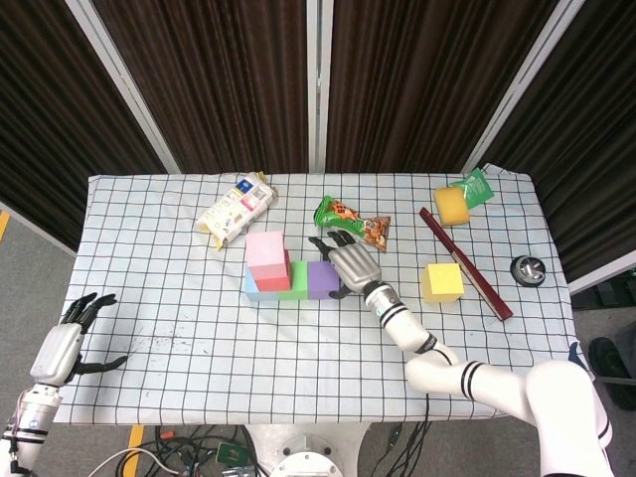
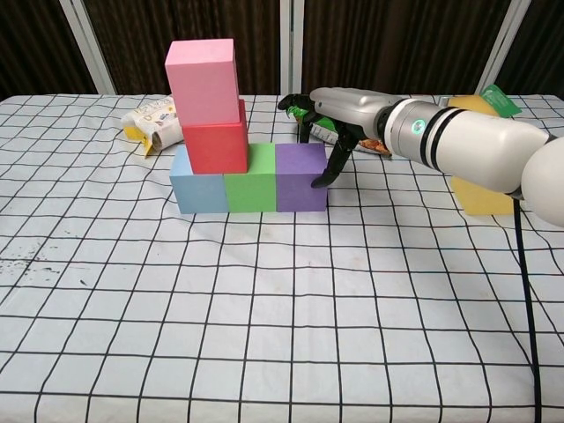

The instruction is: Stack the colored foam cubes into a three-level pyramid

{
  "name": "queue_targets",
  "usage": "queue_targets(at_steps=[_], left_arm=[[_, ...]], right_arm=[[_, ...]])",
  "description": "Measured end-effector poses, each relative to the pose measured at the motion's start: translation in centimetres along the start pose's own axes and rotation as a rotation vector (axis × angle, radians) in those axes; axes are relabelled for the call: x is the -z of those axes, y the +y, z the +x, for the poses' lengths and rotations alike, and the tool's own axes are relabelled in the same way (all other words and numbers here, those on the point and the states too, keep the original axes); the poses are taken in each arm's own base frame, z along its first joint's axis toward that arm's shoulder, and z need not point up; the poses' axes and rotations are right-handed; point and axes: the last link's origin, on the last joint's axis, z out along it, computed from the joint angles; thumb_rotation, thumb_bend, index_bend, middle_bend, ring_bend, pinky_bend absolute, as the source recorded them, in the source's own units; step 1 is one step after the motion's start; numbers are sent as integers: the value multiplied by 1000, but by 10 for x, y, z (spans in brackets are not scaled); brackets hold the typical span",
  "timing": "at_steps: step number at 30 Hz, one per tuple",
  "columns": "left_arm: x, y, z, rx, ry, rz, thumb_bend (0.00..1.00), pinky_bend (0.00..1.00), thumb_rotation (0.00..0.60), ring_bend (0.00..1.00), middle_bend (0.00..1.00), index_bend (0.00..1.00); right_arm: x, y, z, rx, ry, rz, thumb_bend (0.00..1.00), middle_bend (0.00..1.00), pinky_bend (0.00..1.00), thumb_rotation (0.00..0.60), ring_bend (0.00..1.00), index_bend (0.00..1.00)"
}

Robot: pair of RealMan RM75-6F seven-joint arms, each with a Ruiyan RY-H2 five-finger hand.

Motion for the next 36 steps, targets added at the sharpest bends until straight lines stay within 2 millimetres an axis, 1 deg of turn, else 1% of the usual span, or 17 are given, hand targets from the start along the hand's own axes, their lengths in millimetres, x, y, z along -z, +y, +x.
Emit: queue_targets(at_steps=[3,14,19,23,26,28,33,36], left_arm=[[0,0,0,1,0,0,0,11,600,28,160,112],[1,0,0,4,-1,0,0,11,600,27,160,112],[1,0,1,7,1,-1,0,10,600,27,159,112],[1,1,0,7,-1,-4,0,11,600,27,160,112],[1,2,0,5,-3,-9,0,11,600,27,160,112],[1,3,0,4,-2,-15,0,10,600,27,160,112],[0,6,0,5,-2,-23,0,11,600,27,160,112],[0,6,1,6,-2,-23,0,11,600,28,160,112]], right_arm=[[0,0,0,-1,-2,2,92,297,0,600,6,0],[2,-1,2,-17,-19,19,9,179,0,600,0,0],[5,-4,8,-38,-9,35,0,132,0,600,0,0],[8,-13,22,-77,26,64,0,106,0,600,0,0],[11,-23,36,-113,63,96,0,101,0,600,0,0],[13,-33,48,-135,94,120,0,101,0,600,0,0],[14,-55,76,-156,180,162,0,62,0,600,0,0],[10,-63,82,-174,182,161,0,52,0,600,0,0]])
